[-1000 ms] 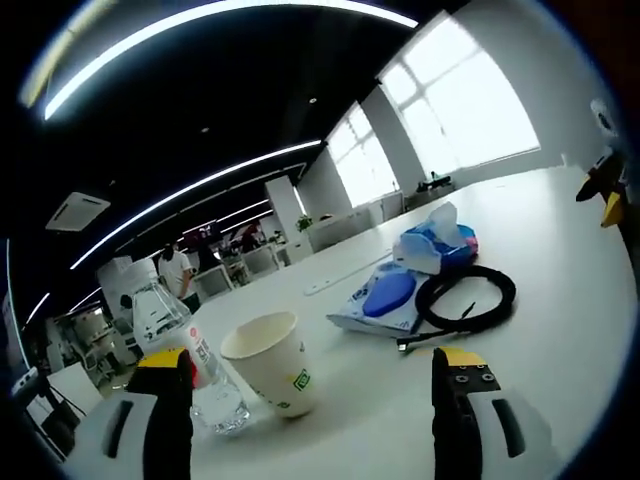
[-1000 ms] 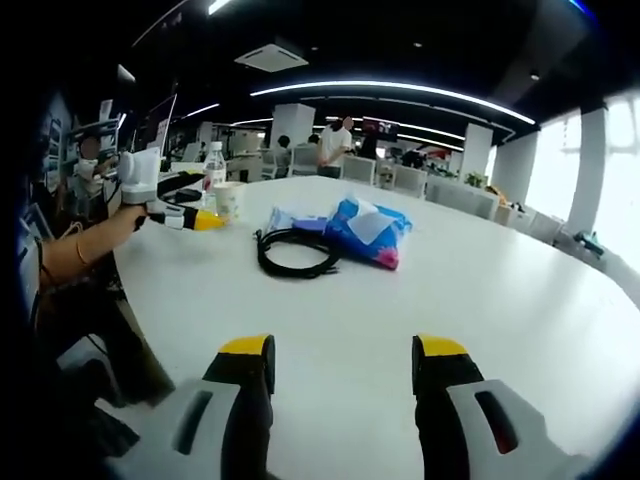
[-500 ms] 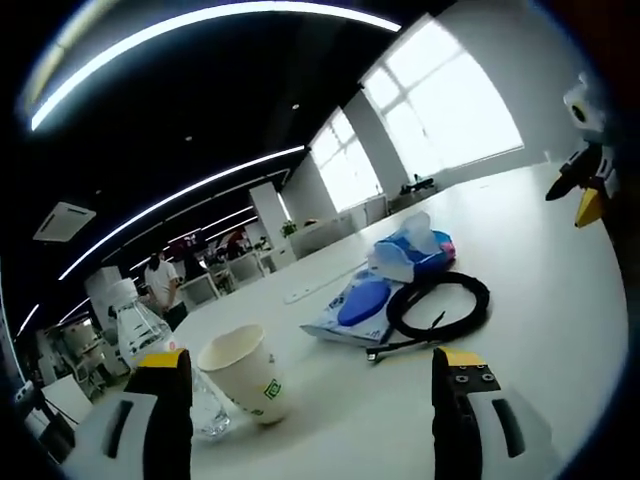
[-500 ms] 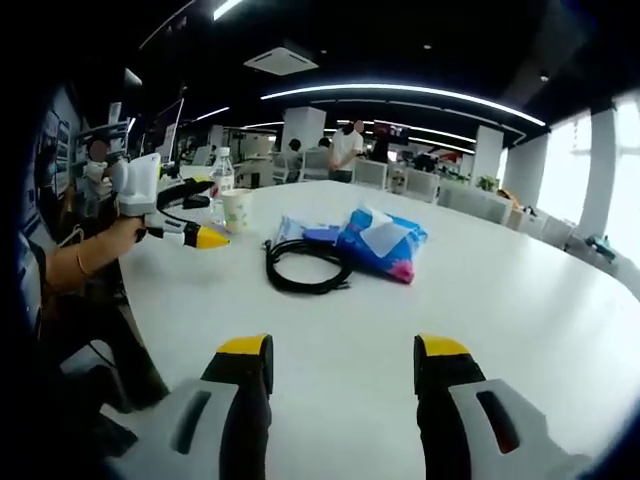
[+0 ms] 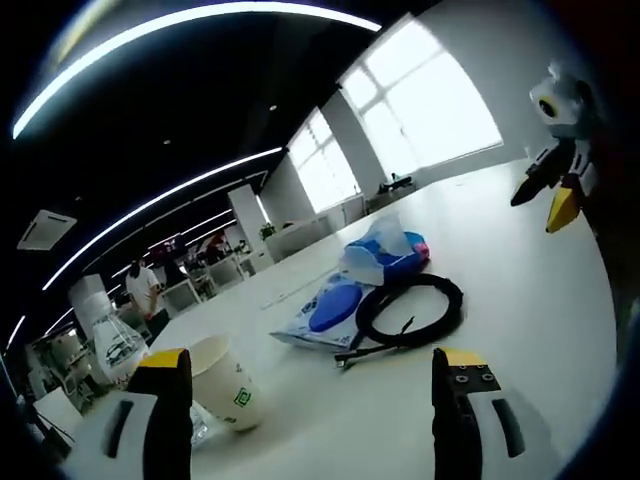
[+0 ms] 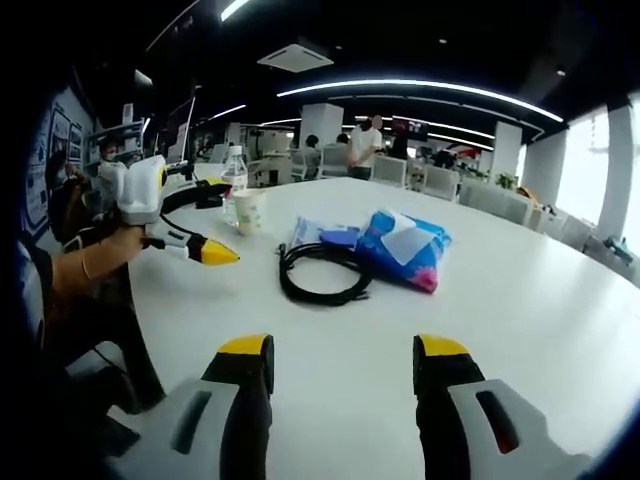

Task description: Arrange the tabletop items into an orderly group along one side of the table until the central work area is clear of visible clutter.

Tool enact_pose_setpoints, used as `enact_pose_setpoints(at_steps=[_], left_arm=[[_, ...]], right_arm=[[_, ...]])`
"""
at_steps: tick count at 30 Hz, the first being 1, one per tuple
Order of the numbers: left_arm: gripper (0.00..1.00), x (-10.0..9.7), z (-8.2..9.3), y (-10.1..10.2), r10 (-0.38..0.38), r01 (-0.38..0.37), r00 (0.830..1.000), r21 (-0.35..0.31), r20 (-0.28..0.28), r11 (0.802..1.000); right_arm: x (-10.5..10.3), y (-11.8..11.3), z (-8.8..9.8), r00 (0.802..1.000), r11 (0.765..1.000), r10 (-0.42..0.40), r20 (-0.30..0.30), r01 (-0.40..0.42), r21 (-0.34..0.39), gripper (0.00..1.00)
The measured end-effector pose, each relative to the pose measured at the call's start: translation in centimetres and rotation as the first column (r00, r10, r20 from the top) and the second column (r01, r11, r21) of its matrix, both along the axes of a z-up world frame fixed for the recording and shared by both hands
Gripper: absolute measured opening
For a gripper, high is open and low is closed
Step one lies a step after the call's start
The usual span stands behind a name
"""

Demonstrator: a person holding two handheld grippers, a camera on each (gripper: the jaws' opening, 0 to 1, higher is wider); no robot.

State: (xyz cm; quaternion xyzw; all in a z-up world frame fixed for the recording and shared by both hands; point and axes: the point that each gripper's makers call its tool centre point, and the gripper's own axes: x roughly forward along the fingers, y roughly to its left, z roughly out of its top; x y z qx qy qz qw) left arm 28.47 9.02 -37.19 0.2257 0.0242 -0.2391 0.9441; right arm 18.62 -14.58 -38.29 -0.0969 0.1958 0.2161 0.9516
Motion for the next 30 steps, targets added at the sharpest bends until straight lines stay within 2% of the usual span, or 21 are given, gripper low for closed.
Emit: enact_pose_setpoints(at_steps=[9, 13, 17, 24, 30], left_arm=[[1.00, -0.7, -0.9, -2.3, -0.078, 0.079, 0.997, 0.039, -0.028, 0.996], [1.00, -0.9, -1.3, -3.8, -0.107, 0.109, 0.993, 0.030, -0.053, 0.994], [1.00, -1.2, -1.3, -5.0, -0.139, 0.141, 0.989, 0.025, -0.053, 0.990], [1.00, -1.1, -1.3, -5.7, -0.146, 0.147, 0.987, 0.012, -0.060, 0.989], [1.00, -1.1, -1.6, -6.3, -0.156, 0.159, 0.986, 0.031, -0.065, 0.987]], right_arm=[[1.6, 0.6, -0.1, 1.000, 1.000, -0.003, -0.012, 0.003, -0.004, 0.53], [2.6, 0.7, -0.1, 1.000, 1.000, -0.027, -0.009, 0.027, -0.002, 0.53], [2.9, 1.7, 0.1, 1.000, 1.000, -0.012, -0.008, 0.012, 0.018, 0.53], [3.5, 2.1, -0.2, 1.000, 1.000, 0.000, -0.018, 0.001, 0.018, 0.53], [4.1, 2.2, -0.5, 1.000, 1.000, -0.003, -0.028, 0.004, 0.021, 0.52]])
